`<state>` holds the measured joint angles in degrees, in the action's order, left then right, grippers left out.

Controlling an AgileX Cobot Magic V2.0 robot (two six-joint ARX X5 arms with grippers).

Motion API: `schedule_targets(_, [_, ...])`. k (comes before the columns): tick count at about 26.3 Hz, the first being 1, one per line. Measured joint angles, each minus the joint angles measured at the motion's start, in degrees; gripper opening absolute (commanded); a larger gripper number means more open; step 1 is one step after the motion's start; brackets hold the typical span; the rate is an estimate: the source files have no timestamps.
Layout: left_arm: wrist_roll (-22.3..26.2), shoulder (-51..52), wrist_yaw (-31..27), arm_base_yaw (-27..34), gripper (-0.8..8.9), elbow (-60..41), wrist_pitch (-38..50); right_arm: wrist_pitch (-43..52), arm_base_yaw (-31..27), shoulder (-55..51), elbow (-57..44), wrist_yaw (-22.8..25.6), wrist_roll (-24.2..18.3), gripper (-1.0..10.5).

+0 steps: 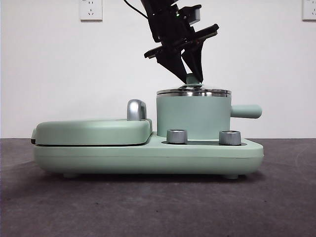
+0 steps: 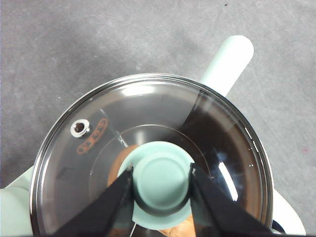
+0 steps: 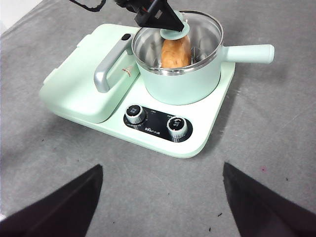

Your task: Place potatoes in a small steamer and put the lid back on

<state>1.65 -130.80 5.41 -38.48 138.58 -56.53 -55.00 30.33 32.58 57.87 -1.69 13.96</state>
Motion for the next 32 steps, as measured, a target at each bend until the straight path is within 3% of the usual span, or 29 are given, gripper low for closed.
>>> schedule_targets(3, [-1.44, -0.09, 0.76, -0.02, 4.34, 0.22, -0.5, 0.0, 0.0, 0.0, 0.0, 0.0, 0.0, 3.8])
schedule_targets(4, [-1.7, -0.09, 0.83, -0.02, 4.68, 0.7, -1.14, 0.0, 0.0, 0.0, 0.0, 0.0, 0.0, 3.8])
schedule_targets(10, [-2.75, 2.27, 0.83, 0.74, 4.69, 4.63, -7.87, 0.0, 0.0, 0.0, 0.0, -0.42, 0.26, 3.8])
schedule_targets(13, [-2.8, 9.77, 0.81, 1.22, 4.68, 4.72, -15.5, 0.0, 0.0, 0.0, 0.0, -1.79, 0.46, 3.8])
schedule_targets(19, [-4.0, 25.2, 0.76, 1.84, 4.67, 4.37, -22.08, 1.55, 0.0, 0.0, 0.0, -3.26, 0.46, 3.8])
schedule_targets(22, [-4.04, 33.99, 0.76, 1.84, 4.67, -1.86, -23.45, 1.92, 0.0, 0.02, 0.0, -5.79, 0.48, 3.8])
schedule_targets(32, [-4.13, 62.97, 0.72, 2.1, 4.66, -32.89, -20.68, 2.38, 0.0, 0.02, 0.0, -7.32, 0.48, 3.8])
